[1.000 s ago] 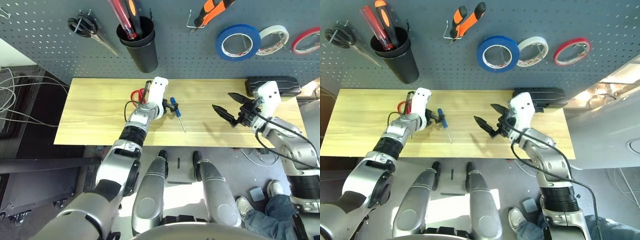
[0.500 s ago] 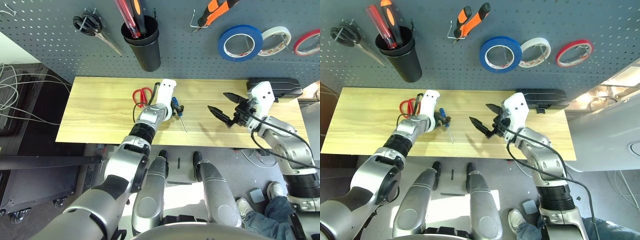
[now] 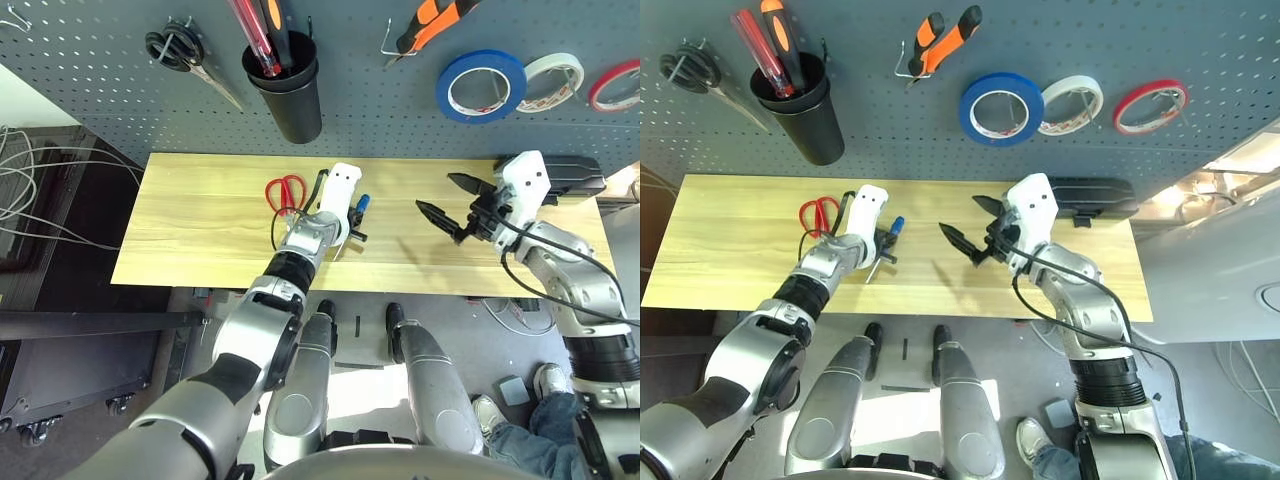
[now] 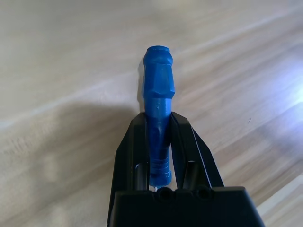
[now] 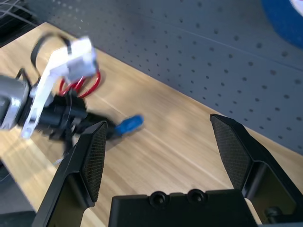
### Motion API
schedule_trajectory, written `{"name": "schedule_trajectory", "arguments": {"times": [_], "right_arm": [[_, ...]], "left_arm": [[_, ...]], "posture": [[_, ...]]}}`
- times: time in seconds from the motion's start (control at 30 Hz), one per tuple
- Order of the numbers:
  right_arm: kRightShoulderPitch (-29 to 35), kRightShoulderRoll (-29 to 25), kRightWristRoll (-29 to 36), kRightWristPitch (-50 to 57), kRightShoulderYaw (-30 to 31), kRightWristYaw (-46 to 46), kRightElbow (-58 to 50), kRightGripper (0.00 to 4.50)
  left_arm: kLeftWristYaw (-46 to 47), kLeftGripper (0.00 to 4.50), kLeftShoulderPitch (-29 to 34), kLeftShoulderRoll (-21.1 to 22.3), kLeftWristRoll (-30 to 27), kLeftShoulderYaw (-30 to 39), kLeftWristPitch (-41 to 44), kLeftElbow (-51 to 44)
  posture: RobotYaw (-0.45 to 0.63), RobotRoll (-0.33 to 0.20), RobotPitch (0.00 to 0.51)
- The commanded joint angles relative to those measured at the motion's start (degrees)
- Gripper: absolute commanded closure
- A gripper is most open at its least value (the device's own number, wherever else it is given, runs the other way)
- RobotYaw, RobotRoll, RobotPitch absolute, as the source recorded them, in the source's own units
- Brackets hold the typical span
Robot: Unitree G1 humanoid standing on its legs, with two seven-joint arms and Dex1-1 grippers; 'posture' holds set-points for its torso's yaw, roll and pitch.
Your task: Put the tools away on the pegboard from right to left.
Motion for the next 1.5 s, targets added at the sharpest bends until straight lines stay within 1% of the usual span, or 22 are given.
{"name": "schedule_trajectory", "arguments": {"times": [0.03,0.2,0.37,0.47,0.5,0.63,0.73,0.83,0.93,1.0,1.2,1.33,1.5], "right_arm": [[0.99,-0.75,1.44,1.94,0.34,2.55,-0.23,0.00],[0.50,-1.48,1.55,1.49,0.50,4.89,0.38,0.00],[-0.36,-3.01,1.43,2.27,0.83,6.78,0.92,0.00],[-1.28,-3.26,1.58,2.62,0.88,7.40,1.17,0.00],[-1.66,-3.19,1.80,2.81,0.89,7.71,1.15,0.00],[-2.44,-3.03,2.13,2.66,1.40,9.35,0.96,0.00],[-2.66,-2.78,2.20,2.15,1.71,10.35,0.68,0.00],[-4.02,-1.78,2.89,2.36,1.76,10.57,0.01,0.00],[-5.41,-0.92,3.48,2.61,2.05,10.92,-0.58,0.00],[-6.20,-0.29,4.02,3.15,2.14,10.99,-0.92,0.00],[-9.51,2.19,6.04,4.84,2.32,10.36,-1.33,0.00],[-11.58,4.51,6.41,5.16,2.59,9.63,-0.50,0.00],[-15.20,8.70,6.37,4.44,2.95,7.47,0.90,0.00]], "left_arm": [[-2.70,3.97,2.18,0.00,-0.47,-1.22,-3.82,-6.19],[-10.98,3.97,7.57,2.28,-0.66,-5.35,-11.97,-18.67],[-11.77,3.97,10.96,3.21,-3.06,-3.99,-10.48,-26.60],[-13.95,3.97,12.46,3.63,-5.47,-3.82,-10.63,-30.95],[-14.86,3.97,13.00,3.65,-6.27,-3.79,-12.39,-32.45],[-15.57,3.97,13.90,3.10,-9.26,-2.59,-13.55,-36.49],[-15.58,3.97,13.25,2.90,-10.97,-1.85,-14.85,-38.78],[-15.73,3.97,11.61,2.17,-14.09,-0.29,-16.45,-41.95],[-16.52,3.97,10.49,3.58,-13.12,-0.70,-20.18,-42.89],[-16.69,3.97,9.77,3.98,-13.85,-0.32,-21.28,-43.99],[-16.30,3.97,5.89,6.24,-15.19,0.51,-20.03,-47.81],[-14.45,3.97,2.26,7.80,-16.43,3.30,-20.27,-48.34],[-10.70,3.97,-3.06,9.67,-16.98,8.28,-22.90,-46.84]], "posture": [[0.05,0.000,0.393],[0.06,0.000,0.387],[0.06,0.000,0.383],[0.06,0.000,0.380],[0.06,0.000,0.380],[0.07,0.000,0.379],[0.07,0.000,0.379],[0.07,0.000,0.379],[0.07,0.000,0.378],[0.07,0.000,0.376],[0.08,0.000,0.372],[0.09,0.000,0.369],[0.09,0.000,0.364]]}}
